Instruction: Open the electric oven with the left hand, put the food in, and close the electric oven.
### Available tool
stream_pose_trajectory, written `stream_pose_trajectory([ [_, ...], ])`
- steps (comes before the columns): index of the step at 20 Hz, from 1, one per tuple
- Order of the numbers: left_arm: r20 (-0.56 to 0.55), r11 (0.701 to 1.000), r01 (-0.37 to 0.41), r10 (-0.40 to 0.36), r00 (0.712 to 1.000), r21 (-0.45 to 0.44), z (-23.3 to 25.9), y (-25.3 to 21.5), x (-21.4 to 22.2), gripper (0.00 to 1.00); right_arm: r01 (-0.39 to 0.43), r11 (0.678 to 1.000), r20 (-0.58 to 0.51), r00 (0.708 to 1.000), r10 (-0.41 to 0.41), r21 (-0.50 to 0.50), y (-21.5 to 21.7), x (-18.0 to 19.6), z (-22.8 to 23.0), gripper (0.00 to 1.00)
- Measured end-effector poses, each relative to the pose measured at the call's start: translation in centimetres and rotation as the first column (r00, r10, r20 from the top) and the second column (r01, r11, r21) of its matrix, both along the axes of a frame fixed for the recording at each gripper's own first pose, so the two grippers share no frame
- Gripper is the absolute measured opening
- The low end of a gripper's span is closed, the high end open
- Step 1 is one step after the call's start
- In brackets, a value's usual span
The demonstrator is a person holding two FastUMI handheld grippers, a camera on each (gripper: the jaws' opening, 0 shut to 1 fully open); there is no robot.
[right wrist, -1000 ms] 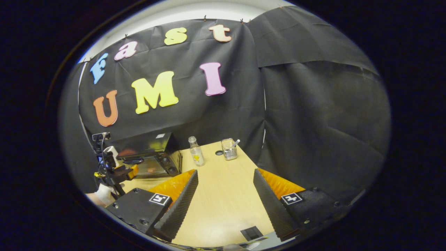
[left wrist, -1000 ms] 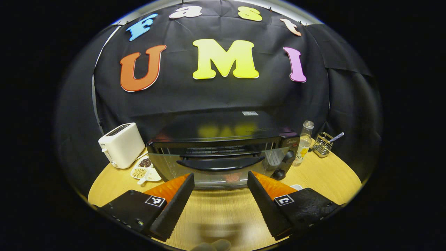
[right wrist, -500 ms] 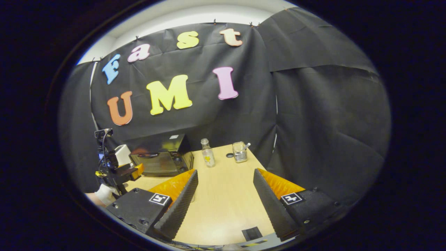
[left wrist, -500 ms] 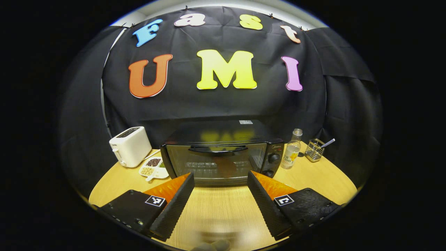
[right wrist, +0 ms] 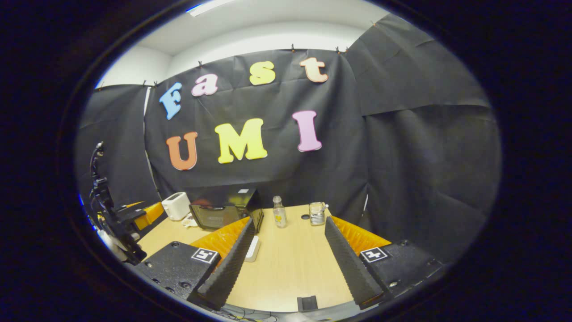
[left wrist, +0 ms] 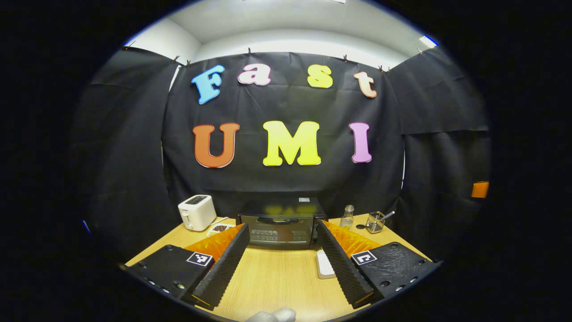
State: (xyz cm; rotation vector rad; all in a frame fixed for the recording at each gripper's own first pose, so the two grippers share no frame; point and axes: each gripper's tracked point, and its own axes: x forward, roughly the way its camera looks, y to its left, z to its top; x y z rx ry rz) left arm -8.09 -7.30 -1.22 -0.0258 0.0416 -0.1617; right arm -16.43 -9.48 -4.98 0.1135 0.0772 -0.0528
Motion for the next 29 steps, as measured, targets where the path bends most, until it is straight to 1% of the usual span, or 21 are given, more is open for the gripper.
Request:
stream_pose_trajectory([
  [4, 0.089, 0.997, -0.064, 0.061, 0.994, 0.031, 4.0, 3.3, -7.6, 0.97, -0.037, 0.999, 0.066, 0.997, 0.04, -0.039, 0.3, -3.3, 1.0, 1.0],
  [5, 0.106, 0.996, -0.083, 0.078, 0.991, 0.045, 4.6, 4.2, -9.0, 0.97, -0.044, 0.998, 0.074, 0.996, 0.048, -0.049, 0.6, -3.9, 1.1, 0.96],
  [9, 0.102, 0.993, -0.113, 0.109, 0.989, 0.036, 4.9, 6.0, -12.8, 0.97, -0.072, 0.996, 0.083, 0.994, 0.077, -0.054, 2.6, -6.1, 1.3, 0.96],
  [10, 0.106, 0.993, -0.118, 0.115, 0.988, 0.024, 5.2, 6.4, -13.3, 0.97, -0.071, 0.996, 0.085, 0.994, 0.075, -0.052, 2.7, -6.4, 1.4, 1.0],
  [11, 0.107, 0.993, -0.116, 0.114, 0.988, 0.011, 5.3, 6.7, -13.6, 0.97, -0.062, 0.997, 0.089, 0.994, 0.066, -0.052, 2.8, -6.6, 1.5, 0.96],
  [12, 0.104, 0.994, -0.109, 0.108, 0.989, -0.001, 5.3, 6.8, -13.8, 0.97, -0.043, 0.998, 0.097, 0.994, 0.047, -0.051, 2.9, -6.7, 1.8, 1.0],
  [13, 0.084, 0.994, -0.106, 0.106, 0.991, -0.004, 5.1, 7.1, -13.9, 0.96, -0.022, 0.999, 0.078, 0.997, 0.026, -0.05, 2.9, -6.8, 2.0, 0.96],
  [14, 0.07, 0.995, -0.095, 0.095, 0.993, -0.002, 4.8, 7.3, -14.1, 0.97, -0.02, 0.999, 0.081, 0.996, 0.024, -0.048, 3.4, -7.3, 1.8, 0.96],
  [15, 0.088, 0.996, -0.084, 0.083, 0.993, 0.005, 5.2, 7.4, -14.2, 0.97, -0.02, 0.999, 0.099, 0.995, 0.024, -0.045, 3.9, -7.4, 2.1, 1.0],
  [16, 0.103, 0.995, -0.093, 0.091, 0.99, 0.02, 5.8, 8.0, -13.8, 1.0, -0.015, 0.999, 0.105, 0.994, 0.02, -0.052, 4.2, -7.3, 2.5, 1.0],
  [17, 0.103, 0.995, -0.095, 0.092, 0.99, 0.021, 5.9, 8.4, -13.6, 0.96, 0.004, 0.998, 0.091, 0.996, 0.002, -0.061, 4.0, -7.4, 2.3, 1.0],
  [18, 0.101, 0.997, -0.081, 0.08, 0.992, 0.006, 5.7, 8.1, -13.9, 0.97, 0.012, 0.998, 0.097, 0.995, -0.007, -0.059, 4.0, -7.7, 2.3, 0.96],
  [19, 0.096, 0.998, -0.068, 0.069, 0.993, -0.012, 5.8, 7.8, -13.8, 0.97, 0.011, 0.998, 0.116, 0.993, -0.004, -0.057, 4.5, -7.7, 2.9, 1.0],
  [20, 0.094, 0.998, -0.061, 0.063, 0.994, -0.024, 6.1, 7.9, -13.7, 0.97, 0.014, 0.998, 0.111, 0.994, -0.007, -0.063, 4.8, -7.8, 2.9, 1.0],
  [21, 0.096, 0.998, -0.059, 0.061, 0.993, -0.028, 6.3, 8.1, -13.6, 0.97, 0.018, 0.997, 0.113, 0.994, -0.01, -0.074, 4.8, -8.0, 2.8, 0.96],
  [22, 0.104, 0.998, -0.059, 0.062, 0.993, -0.025, 6.5, 8.4, -13.6, 0.97, 0.023, 0.996, 0.117, 0.993, -0.013, -0.085, 4.9, -8.0, 3.2, 1.0],
  [24, 0.102, 0.998, -0.054, 0.056, 0.993, -0.022, 6.6, 8.4, -13.4, 0.97, 0.032, 0.995, 0.125, 0.992, -0.02, -0.097, 4.9, -8.2, 3.6, 0.96],
  [26, 0.101, 0.999, -0.045, 0.045, 0.994, -0.007, 6.7, 8.3, -13.3, 0.96, 0.033, 0.995, 0.135, 0.991, -0.02, -0.09, 5.2, -8.3, 4.0, 1.0],
  [27, 0.105, 0.999, -0.045, 0.045, 0.993, 0.001, 6.9, 8.4, -13.2, 0.97, 0.035, 0.996, 0.131, 0.991, -0.023, -0.086, 5.2, -8.2, 4.0, 0.96],
  [28, 0.106, 0.999, -0.045, 0.045, 0.993, 0.003, 7.0, 8.4, -13.1, 0.97, 0.035, 0.996, 0.128, 0.991, -0.025, -0.081, 5.3, -8.1, 3.8, 1.0],
  [29, 0.108, 0.999, -0.04, 0.039, 0.993, 0.002, 7.1, 8.2, -13.0, 0.87, 0.034, 0.997, 0.122, 0.992, -0.024, -0.075, 5.4, -8.1, 3.6, 1.0],
])
